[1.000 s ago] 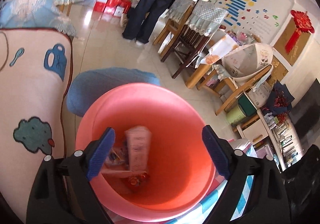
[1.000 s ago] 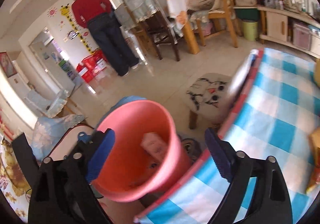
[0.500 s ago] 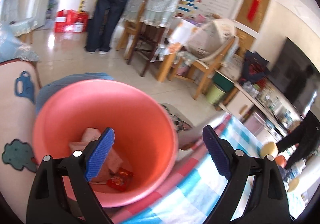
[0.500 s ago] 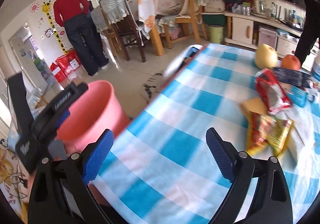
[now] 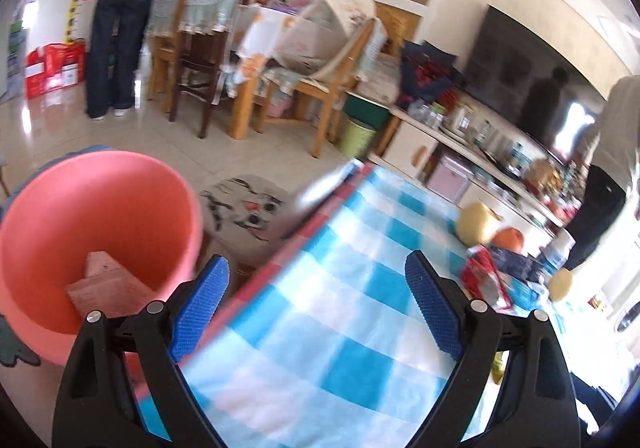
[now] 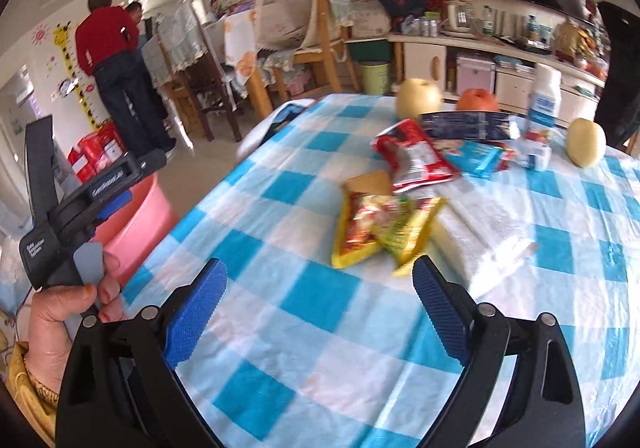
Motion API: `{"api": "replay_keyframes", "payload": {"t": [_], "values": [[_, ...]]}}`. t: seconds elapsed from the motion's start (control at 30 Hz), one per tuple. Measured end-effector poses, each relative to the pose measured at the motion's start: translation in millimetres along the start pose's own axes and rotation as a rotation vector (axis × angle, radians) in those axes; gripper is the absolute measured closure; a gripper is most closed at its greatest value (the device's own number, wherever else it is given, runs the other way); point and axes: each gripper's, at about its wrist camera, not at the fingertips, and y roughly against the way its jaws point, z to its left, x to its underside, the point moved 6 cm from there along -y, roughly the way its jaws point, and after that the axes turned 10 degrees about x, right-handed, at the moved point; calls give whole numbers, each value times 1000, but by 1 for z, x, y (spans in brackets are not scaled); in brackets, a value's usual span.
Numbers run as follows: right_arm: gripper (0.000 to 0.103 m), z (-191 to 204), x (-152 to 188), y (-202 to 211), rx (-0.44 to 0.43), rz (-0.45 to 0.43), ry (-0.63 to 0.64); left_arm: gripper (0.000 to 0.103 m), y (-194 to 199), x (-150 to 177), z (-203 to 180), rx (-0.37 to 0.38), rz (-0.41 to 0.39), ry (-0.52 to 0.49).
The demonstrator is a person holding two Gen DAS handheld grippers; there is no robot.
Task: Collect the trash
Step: 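Return both tools to the table toward the remaining snacks, then grasp a red chip bag with the left tool while the right tool grasps another milk carton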
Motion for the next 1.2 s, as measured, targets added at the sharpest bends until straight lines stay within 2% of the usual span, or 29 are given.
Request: {"api": "replay_keyframes", "payload": {"t": [0.17, 0.3, 0.43, 0.57, 0.77, 0.87, 1.0, 1.2], "values": [[10, -59, -5, 2, 57, -32, -76, 13, -21, 12, -35, 99, 73, -17], [10, -103, -15, -3, 74, -37, -138, 13, -36, 20, -58, 145, 115, -40], [10, -134, -37, -8, 81, -58, -141, 13, -55, 28, -82, 174, 148, -63], [10, -156, -77, -28, 67, -65, -127, 13, -70, 34, -104, 206, 172, -85], [10, -170, -138, -80, 50, -9, -93, 13, -98, 41, -127, 258, 215, -88], [21, -173, -156, -114, 57, 49, -65, 13, -113, 41, -135, 301, 241, -54], [27, -178, -165, -153, 66, 123, -43, 13, -136, 47, -151, 313, 281, -72], [28, -180, -166, -193, 74, 217, -4, 13, -159, 61, -175, 335, 333, -145]]}}
